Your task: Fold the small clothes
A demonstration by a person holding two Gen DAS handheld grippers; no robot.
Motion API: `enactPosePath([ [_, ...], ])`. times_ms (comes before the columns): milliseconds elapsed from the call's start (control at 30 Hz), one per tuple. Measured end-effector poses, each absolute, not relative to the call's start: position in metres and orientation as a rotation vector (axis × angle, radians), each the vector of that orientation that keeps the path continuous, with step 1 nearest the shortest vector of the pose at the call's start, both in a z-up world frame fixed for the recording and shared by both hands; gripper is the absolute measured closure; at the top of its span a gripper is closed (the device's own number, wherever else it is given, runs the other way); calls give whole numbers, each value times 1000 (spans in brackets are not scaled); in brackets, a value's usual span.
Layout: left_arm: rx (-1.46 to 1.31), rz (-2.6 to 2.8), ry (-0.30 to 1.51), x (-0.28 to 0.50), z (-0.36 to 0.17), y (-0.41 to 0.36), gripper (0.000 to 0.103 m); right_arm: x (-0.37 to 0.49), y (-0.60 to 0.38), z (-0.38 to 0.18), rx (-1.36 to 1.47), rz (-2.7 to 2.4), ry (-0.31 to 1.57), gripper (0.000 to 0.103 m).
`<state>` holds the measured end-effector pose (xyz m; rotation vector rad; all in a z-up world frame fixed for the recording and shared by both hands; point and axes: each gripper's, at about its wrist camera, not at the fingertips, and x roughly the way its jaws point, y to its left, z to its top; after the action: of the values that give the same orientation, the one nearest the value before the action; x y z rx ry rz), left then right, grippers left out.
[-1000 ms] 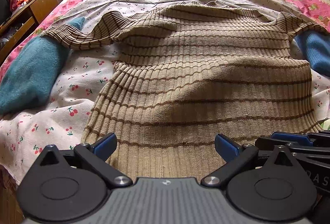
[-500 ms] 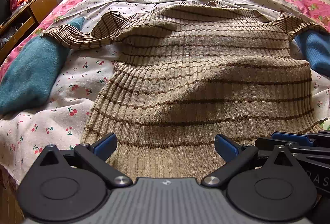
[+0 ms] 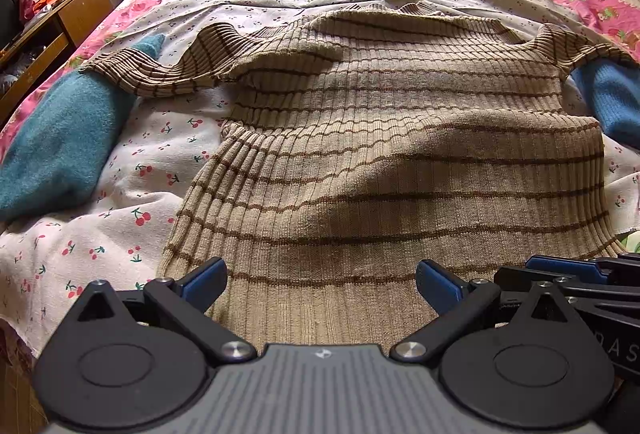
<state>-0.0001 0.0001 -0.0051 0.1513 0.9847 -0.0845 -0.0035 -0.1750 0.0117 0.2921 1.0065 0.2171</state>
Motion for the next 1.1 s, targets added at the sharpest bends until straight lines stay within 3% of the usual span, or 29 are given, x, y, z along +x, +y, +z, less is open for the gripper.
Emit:
enactPosePath([
  [1100,175,-86,980,-3,2,-6,0,-8,-180,15,302,224,996,77],
])
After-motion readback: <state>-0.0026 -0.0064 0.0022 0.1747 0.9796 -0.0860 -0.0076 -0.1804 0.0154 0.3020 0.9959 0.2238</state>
